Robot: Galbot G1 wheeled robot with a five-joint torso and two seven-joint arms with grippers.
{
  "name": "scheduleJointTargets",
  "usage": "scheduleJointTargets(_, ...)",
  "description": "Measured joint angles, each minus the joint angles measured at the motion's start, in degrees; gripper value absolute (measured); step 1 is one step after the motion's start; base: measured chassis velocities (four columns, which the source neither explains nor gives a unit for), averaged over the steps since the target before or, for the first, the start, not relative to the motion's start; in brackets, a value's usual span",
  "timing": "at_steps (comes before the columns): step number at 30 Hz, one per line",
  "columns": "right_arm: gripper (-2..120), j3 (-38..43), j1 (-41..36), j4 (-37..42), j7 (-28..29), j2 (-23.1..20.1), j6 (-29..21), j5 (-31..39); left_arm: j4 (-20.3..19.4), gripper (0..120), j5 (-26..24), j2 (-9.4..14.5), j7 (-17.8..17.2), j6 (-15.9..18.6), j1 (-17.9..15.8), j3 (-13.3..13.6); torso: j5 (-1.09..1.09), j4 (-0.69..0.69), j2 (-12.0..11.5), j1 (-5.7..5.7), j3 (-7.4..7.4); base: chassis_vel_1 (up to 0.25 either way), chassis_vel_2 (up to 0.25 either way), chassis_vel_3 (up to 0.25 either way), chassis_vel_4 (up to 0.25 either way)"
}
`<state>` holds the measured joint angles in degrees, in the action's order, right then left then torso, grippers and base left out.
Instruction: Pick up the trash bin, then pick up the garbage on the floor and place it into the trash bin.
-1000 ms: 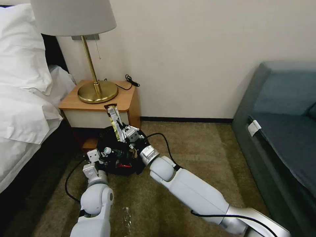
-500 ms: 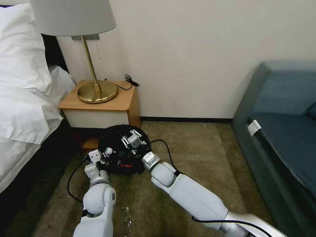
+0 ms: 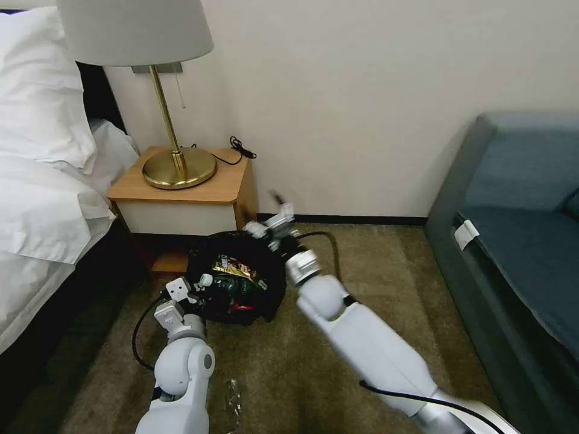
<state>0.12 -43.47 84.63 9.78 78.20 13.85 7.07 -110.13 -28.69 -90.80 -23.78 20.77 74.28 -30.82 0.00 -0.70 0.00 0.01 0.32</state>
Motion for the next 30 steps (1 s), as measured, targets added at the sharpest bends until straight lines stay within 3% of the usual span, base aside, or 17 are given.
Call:
scheduleJointTargets(10,100,16.47,-10.96,1.23,-2.3,-1.19,3.86,-2.23,-2.14,2,-5.26,0.65,-6.94,2.31,0.71,-2.16,0.0,0.01,0.0,0.0,0.0,0.0,0.0,0.0,0.0)
scheduleJointTargets(14,100,24.92,-17.45,2.53,-3.9,-1.18,7.1,-2.6,-1.33,2,-9.25,1.02,-11.71,4.44,0.26,-3.39,-0.01,0.0,0.0,0.0,0.0,0.0,0.0,0.0,0.0)
scheduleJointTargets(17,100,28.65,-20.79,2.91,-5.09,-0.98,8.98,-2.58,-0.37,2,-11.47,1.23,-13.33,5.59,-0.24,-3.79,0.0,0.0,0.0,0.0,0.0,0.0,0.0,0.0,0.0)
scheduleJointTargets(30,100,38.87,-32.64,2.56,-6.94,0.36,15.48,-1.48,1.88,5,-16.77,3.72,-13.13,5.24,-0.78,-4.29,-0.01,0.0,0.0,0.0,0.0,0.0,0.0,0.0,0.0)
